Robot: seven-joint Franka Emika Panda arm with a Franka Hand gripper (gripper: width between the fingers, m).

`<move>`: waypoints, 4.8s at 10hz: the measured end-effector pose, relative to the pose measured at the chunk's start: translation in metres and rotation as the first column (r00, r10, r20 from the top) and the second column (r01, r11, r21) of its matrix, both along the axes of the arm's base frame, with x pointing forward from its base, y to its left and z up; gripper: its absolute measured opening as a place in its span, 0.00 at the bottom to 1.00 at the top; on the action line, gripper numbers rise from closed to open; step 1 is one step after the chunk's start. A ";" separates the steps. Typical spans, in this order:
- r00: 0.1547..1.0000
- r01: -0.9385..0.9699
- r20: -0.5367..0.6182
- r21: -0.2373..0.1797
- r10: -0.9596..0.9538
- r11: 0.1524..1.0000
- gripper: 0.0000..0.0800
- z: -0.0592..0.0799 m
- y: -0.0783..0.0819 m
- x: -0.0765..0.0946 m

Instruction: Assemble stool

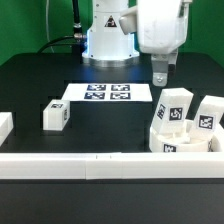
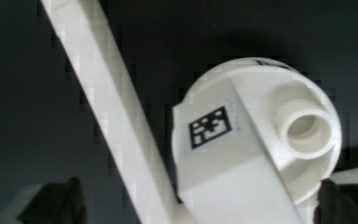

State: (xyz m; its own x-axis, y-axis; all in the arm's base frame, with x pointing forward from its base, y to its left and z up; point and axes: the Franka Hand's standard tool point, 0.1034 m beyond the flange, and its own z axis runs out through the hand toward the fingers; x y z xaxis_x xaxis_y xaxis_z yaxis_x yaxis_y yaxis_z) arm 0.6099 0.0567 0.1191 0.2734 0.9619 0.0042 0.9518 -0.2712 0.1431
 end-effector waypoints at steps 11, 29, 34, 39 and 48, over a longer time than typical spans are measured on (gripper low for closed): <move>0.913 -0.406 -0.085 -0.097 0.399 0.909 0.65 -0.032 0.006 -0.003; 0.619 0.785 -0.044 0.063 -0.785 0.616 0.42 -0.034 0.004 -0.007; 0.111 0.989 -0.105 0.114 -0.988 0.099 0.42 -0.034 0.007 -0.007; -0.254 0.955 -0.144 0.117 -0.956 -0.271 0.42 -0.035 0.008 -0.007; -0.919 0.257 -0.318 -0.033 -0.234 -0.966 0.42 -0.037 0.005 -0.008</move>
Offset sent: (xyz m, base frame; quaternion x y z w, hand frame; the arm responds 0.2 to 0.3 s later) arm 0.0065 0.0178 -0.0192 0.0310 -0.0036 -0.2203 0.9749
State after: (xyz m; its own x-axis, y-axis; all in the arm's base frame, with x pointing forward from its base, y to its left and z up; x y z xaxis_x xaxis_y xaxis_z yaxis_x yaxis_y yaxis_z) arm 0.6022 0.0622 0.0819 -0.0051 -0.9934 -0.1149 -0.9871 0.0234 -0.1587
